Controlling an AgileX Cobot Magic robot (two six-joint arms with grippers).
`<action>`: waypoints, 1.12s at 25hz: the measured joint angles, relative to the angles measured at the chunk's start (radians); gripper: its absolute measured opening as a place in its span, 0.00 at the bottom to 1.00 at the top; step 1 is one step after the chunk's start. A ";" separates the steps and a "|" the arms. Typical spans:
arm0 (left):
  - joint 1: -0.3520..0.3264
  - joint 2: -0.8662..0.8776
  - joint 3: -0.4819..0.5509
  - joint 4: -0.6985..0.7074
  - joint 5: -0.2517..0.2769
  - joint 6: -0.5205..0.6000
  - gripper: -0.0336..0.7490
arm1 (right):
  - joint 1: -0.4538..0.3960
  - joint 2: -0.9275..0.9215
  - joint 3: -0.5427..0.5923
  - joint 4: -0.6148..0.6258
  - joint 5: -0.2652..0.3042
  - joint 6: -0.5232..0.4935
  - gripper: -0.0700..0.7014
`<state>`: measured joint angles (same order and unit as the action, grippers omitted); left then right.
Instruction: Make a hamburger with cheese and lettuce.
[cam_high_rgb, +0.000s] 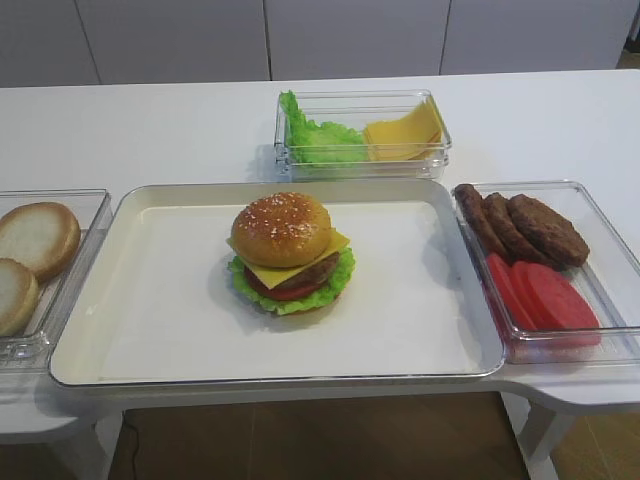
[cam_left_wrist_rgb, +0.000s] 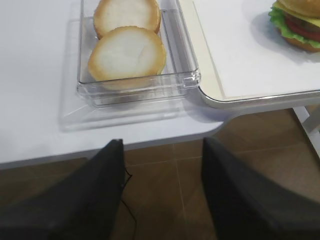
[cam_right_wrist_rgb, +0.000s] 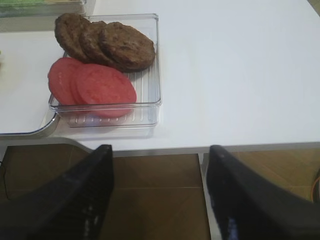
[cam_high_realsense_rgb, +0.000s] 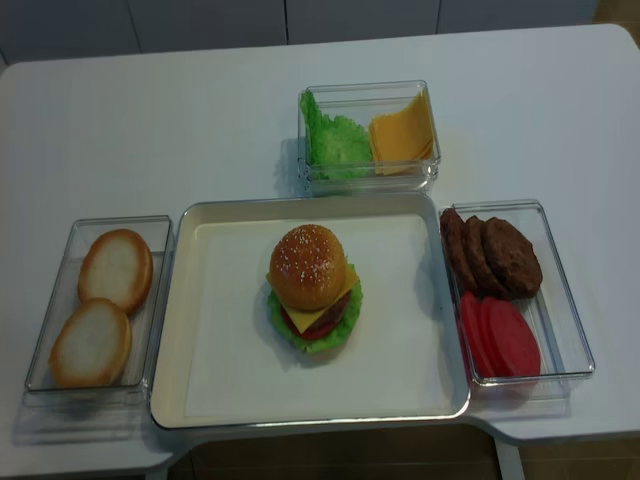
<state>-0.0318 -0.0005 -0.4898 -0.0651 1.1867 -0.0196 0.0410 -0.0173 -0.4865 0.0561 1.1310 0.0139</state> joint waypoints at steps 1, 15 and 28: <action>0.000 0.000 0.000 0.000 0.000 0.000 0.52 | 0.000 0.000 0.000 0.000 0.000 0.000 0.67; 0.020 -0.002 0.000 0.000 -0.001 0.001 0.52 | 0.000 0.000 0.000 0.000 0.000 -0.001 0.67; 0.088 -0.017 0.000 0.000 -0.002 0.002 0.52 | 0.000 0.000 0.000 0.000 0.000 -0.001 0.67</action>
<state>0.0558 -0.0178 -0.4898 -0.0651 1.1845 -0.0173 0.0410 -0.0173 -0.4865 0.0561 1.1310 0.0125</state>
